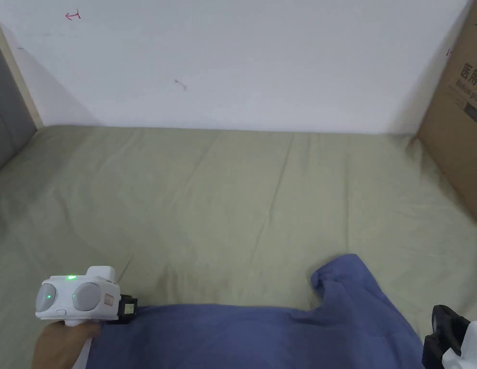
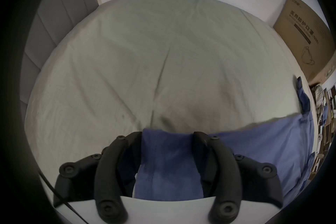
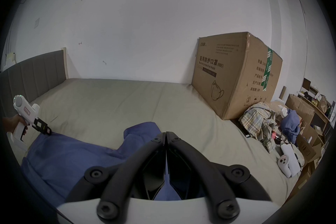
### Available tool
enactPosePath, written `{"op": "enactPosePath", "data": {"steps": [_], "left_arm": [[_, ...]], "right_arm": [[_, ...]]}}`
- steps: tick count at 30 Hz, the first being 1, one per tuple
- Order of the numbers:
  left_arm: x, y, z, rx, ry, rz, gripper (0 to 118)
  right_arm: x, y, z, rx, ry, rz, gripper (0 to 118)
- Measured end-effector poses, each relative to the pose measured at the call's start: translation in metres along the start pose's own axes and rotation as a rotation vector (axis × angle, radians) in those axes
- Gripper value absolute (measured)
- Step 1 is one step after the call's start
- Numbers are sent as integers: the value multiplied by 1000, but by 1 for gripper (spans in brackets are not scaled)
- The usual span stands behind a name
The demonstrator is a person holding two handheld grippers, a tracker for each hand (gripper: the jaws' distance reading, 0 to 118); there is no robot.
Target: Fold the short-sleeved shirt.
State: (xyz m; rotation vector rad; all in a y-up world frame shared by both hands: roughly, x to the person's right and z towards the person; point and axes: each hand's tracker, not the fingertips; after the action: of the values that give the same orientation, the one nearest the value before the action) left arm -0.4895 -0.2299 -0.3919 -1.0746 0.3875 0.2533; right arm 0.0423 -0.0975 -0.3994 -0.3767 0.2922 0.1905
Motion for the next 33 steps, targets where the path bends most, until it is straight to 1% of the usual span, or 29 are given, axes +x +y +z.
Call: {"op": "enactPosePath", "data": {"steps": [1, 2, 3, 4, 6, 7, 8, 9, 10, 11, 12, 15, 16, 18, 19, 20, 21, 22, 23, 24, 25, 26, 27, 28, 29, 33], "left_arm": [[3, 1, 4, 19, -1, -5, 55], [5, 0, 6, 34, -8, -27, 38], [7, -3, 14, 57, -38, -53, 18], [9, -5, 18, 60, -47, -59, 4], [11, -8, 30, 115, -30, -70, 3], [9, -11, 40, 139, -38, -69, 3], [7, -12, 49, 163, -64, -54, 3], [6, -14, 60, 188, -93, -38, 3], [6, -16, 70, 203, -116, -41, 3], [5, -17, 79, 218, -121, -49, 3], [5, -19, 88, 235, -123, -58, 3], [8, -25, 112, 251, -139, -70, 3], [8, -26, 117, 254, -142, -71, 3], [8, -27, 123, 257, -148, -69, 3], [8, -26, 125, 258, -152, -65, 3], [7, -27, 127, 260, -155, -63, 3], [7, -28, 128, 263, -159, -58, 3], [7, -29, 129, 261, -162, -55, 3], [6, -28, 127, 259, -161, -55, 3], [6, -30, 128, 258, -157, -59, 3], [6, -32, 128, 257, -153, -61, 3], [6, -33, 129, 254, -148, -61, 3], [5, -35, 129, 251, -146, -58, 3], [4, -37, 130, 251, -145, -53, 3], [4, -40, 132, 254, -141, -45, 3], [1, -54, 147, 265, -139, -12, 3]], "right_arm": [[4, -1, -5, -16, 8, -6, 0], [7, 0, -11, -33, 18, -21, 0], [12, 0, -22, -65, 38, -42, 0], [16, 2, -34, -89, 42, -63, 0], [25, 5, -61, -154, 69, -34, 4], [30, 5, -76, -173, 80, -42, 11], [35, 5, -90, -194, 93, -57, 36], [41, 4, -108, -263, 121, -84, 60], [46, 1, -126, -315, 150, -123, 79], [49, -2, -140, -344, 159, -148, 91], [51, -7, -155, -364, 158, -179, 91], [53, -22, -196, -448, 130, -133, 91], [50, -28, -207, -484, 130, -78, 91], [45, -40, -224, -552, 154, -9, 89], [44, -46, -229, -586, 156, -41, 87], [44, -51, -233, -612, 161, -62, 83], [39, -55, -228, -644, 168, -66, 75], [36, -58, -227, -643, 160, -60, 66], [34, -61, -223, -634, 163, -63, 63], [32, -59, -217, -596, 152, -65, 50], [32, -57, -214, -603, 151, -59, 30], [31, -55, -211, -601, 141, -43, 1], [30, -52, -206, -577, 148, 2, 1], [28, -48, -200, -567, 164, -1, 1], [30, -44, -195, -552, 155, 25, 1], [35, -20, -141, -437, 194, 34, 1]]}}
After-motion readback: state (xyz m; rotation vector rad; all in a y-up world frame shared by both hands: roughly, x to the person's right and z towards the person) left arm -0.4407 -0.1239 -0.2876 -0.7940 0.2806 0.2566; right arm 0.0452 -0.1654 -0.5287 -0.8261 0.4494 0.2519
